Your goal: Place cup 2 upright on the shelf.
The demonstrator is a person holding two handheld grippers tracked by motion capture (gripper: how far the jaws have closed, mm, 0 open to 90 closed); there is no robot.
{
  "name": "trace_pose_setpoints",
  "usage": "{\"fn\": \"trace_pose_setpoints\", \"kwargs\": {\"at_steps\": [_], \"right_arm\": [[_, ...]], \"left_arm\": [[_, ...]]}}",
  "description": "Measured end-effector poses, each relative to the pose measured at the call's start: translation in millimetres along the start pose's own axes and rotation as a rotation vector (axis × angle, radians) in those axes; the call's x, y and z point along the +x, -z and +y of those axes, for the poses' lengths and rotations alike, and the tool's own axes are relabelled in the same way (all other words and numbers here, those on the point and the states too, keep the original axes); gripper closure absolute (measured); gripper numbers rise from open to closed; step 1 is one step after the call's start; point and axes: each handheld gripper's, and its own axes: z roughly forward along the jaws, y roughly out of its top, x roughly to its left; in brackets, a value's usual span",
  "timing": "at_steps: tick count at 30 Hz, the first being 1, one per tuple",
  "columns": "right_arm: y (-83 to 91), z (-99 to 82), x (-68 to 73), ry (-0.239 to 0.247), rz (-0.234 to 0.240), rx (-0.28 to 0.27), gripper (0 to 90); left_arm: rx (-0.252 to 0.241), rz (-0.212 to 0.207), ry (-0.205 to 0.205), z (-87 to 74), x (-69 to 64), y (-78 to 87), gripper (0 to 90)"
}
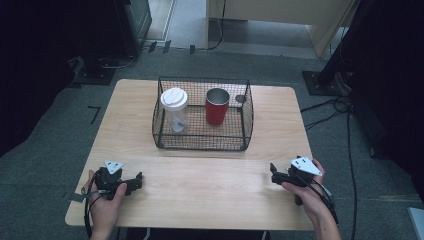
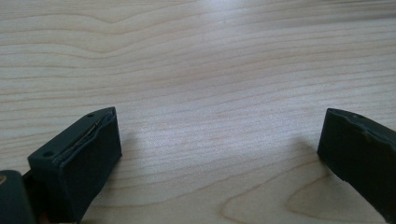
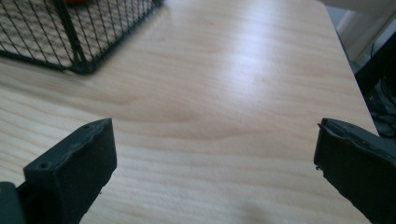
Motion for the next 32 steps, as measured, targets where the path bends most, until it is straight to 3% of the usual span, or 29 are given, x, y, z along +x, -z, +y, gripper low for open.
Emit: {"fn": "trace_pose_setpoints", "kwargs": {"at_steps": [4, 9, 15, 19, 26, 28, 32], "right_arm": [[-3.3, -8.0, 0.6, -0.002, -0.003, 0.071, 0.0], [-2.7, -8.9, -0.7, -0.032, -0.008, 0.095, 0.0], [-1.8, -14.1, -3.5, -0.055, 0.007, 0.223, 0.0], [1.4, -17.1, -7.2, -0.103, 0.021, 0.240, 0.0], [5.1, -19.5, -7.5, -0.106, 0.015, 0.240, 0.0], [5.3, -19.6, -8.1, -0.120, -0.001, 0.241, 0.0], [8.9, -21.8, -8.1, -0.198, -0.104, 0.242, 0.0]], "left_arm": [[0.000, 0.000, -0.001, 0.0, 0.0, 0.0, 0.2], [0.000, 0.000, 0.000, 0.0, 0.0, 0.0, 0.2], [0.000, 0.000, 0.000, 0.0, 0.0, 0.0, 0.2], [0.000, 0.000, 0.000, 0.0, 0.0, 0.0, 0.2], [0.000, 0.000, 0.000, -0.1, 0.0, 0.0, 0.2], [0.000, 0.000, 0.000, -0.1, 0.0, 0.0, 0.2], [0.000, 0.000, -0.002, 0.0, 0.1, 0.0, 0.2]]}}
